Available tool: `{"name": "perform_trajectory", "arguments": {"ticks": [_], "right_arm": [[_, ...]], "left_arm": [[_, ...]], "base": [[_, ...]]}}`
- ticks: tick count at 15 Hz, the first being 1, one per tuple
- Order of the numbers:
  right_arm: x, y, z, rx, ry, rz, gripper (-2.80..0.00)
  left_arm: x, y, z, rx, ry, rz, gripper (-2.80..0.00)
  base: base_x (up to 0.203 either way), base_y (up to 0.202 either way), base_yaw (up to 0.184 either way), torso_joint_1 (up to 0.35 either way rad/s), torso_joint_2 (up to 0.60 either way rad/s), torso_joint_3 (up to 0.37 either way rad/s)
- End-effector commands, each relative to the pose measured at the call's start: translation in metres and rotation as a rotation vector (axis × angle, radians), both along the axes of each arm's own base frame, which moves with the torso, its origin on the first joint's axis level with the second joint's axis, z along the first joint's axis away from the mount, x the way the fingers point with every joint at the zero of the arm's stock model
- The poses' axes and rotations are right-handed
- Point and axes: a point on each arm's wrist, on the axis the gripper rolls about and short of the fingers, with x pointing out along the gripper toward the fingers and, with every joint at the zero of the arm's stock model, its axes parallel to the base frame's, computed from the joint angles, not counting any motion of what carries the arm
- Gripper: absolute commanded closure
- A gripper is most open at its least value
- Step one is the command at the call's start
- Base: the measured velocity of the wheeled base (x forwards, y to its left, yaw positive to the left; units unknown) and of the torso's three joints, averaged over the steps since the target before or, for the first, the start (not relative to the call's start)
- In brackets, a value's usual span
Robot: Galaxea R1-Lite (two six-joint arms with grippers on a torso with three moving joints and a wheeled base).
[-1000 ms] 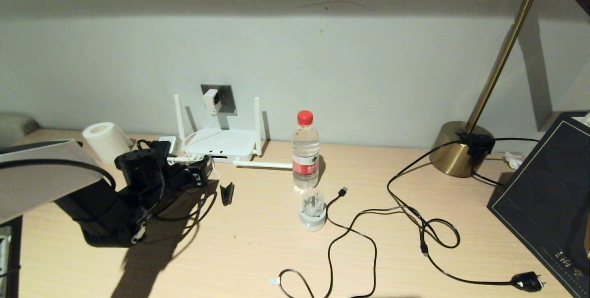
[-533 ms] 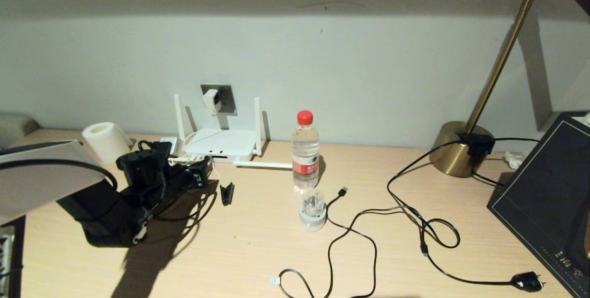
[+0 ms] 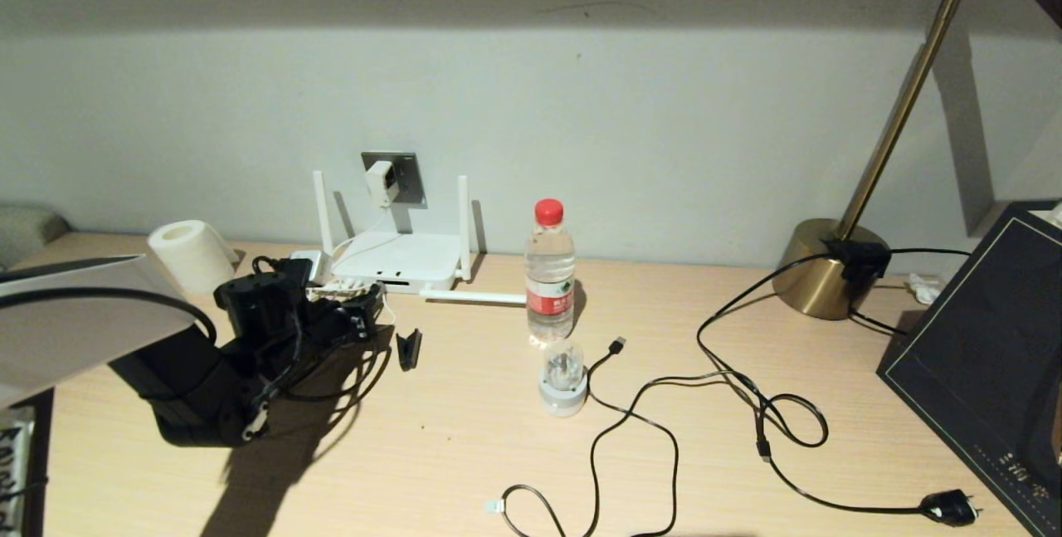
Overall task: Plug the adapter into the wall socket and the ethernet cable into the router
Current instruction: Align cable and router interface
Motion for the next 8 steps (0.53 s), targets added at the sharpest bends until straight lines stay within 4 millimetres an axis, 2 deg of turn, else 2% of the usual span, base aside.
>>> {"name": "perform_trajectory", "arguments": {"ticks": [1, 8], "right_arm": [[0.0001, 0.0000, 0.0001, -0.001, 0.001, 0.000, 0.00], [0.0000, 0.0000, 0.0002, -0.001, 0.001, 0.000, 0.00]], "left_arm": [[0.0007, -0.0005, 0.0008, -0.001, -0.009, -0.002, 0.00], [0.0029, -0.0044, 0.0035, -0.002, -0.021, -0.010, 0.00]], "base": [[0.000, 0.000, 0.000, 0.000, 0.00, 0.000], [0.000, 0.000, 0.000, 0.000, 0.00, 0.000]]}}
